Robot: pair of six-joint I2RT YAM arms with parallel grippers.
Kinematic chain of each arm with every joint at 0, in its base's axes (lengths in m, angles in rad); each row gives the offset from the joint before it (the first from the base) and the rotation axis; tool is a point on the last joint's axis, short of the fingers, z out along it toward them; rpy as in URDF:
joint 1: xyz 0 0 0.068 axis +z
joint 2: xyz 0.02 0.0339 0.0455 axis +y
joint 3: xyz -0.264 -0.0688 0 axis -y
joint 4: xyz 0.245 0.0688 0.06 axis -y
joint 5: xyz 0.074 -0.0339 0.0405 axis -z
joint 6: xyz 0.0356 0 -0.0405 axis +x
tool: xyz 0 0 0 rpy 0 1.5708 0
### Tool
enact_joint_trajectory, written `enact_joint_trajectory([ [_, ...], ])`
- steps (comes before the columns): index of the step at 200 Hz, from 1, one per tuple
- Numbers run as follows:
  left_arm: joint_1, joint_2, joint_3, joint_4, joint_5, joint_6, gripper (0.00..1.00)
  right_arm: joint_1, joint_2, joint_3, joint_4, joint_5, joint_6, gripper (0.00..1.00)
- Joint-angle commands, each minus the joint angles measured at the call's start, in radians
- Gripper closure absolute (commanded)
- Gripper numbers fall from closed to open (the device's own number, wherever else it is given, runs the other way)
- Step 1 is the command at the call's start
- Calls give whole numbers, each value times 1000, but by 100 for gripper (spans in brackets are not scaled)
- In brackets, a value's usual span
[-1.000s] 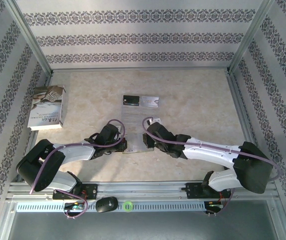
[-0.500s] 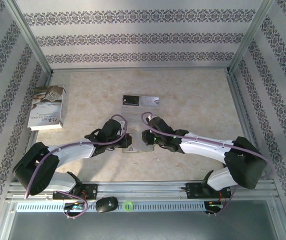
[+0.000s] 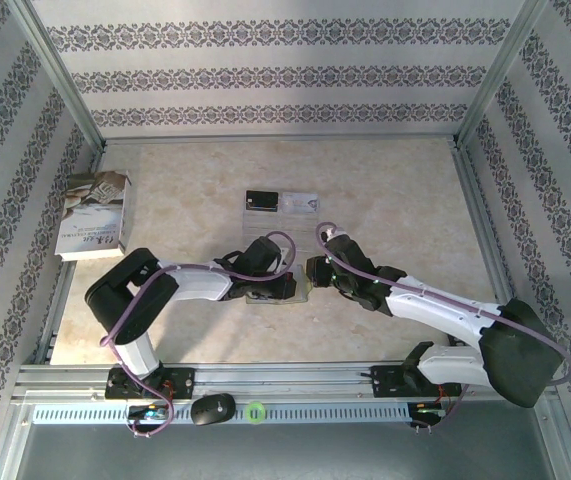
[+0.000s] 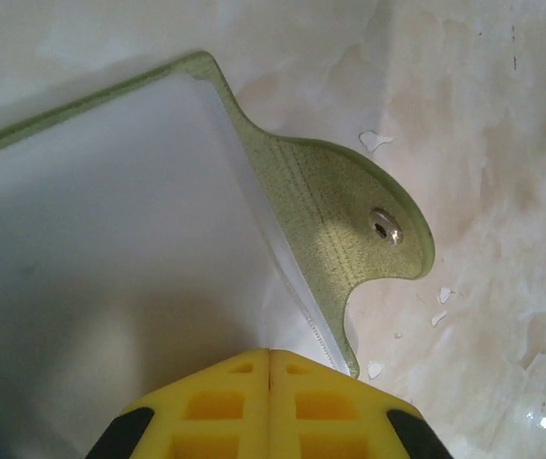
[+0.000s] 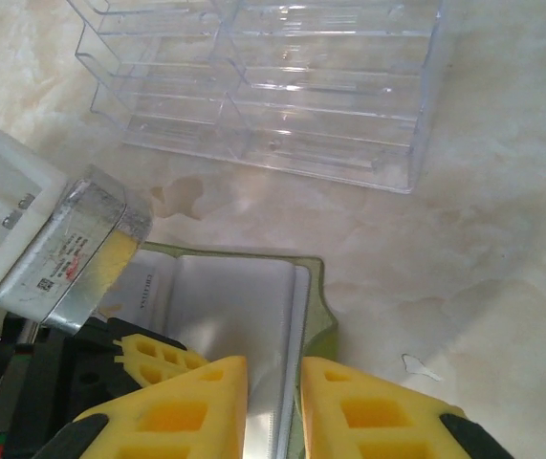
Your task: Take the credit cards out of the card holder
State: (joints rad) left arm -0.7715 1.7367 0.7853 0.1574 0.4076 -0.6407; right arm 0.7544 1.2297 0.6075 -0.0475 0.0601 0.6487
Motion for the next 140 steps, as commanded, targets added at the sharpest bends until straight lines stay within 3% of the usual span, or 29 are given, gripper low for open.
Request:
enact_joint_trajectory([
  [1, -14, -33, -24, -7, 7, -11, 100, -5, 21, 1, 37, -52, -4, 77],
  [56, 25, -255, -109, -77, -72, 9, 100, 39, 237, 108, 119, -241, -5, 84],
  [85, 62, -344, -166, -101, -114, 5, 100, 39, 330, 113, 103, -209, 43, 92],
  [96, 90, -371, -195, -110, -116, 14, 95, 39, 349, 105, 97, -196, 48, 93],
  [106, 110, -374, -215, -115, -110, 23, 90, 39, 364, 101, 89, -183, 52, 94],
  [140, 153, -358, -266, -111, -163, 47, 90, 47, 396, 107, 43, -131, 57, 96],
])
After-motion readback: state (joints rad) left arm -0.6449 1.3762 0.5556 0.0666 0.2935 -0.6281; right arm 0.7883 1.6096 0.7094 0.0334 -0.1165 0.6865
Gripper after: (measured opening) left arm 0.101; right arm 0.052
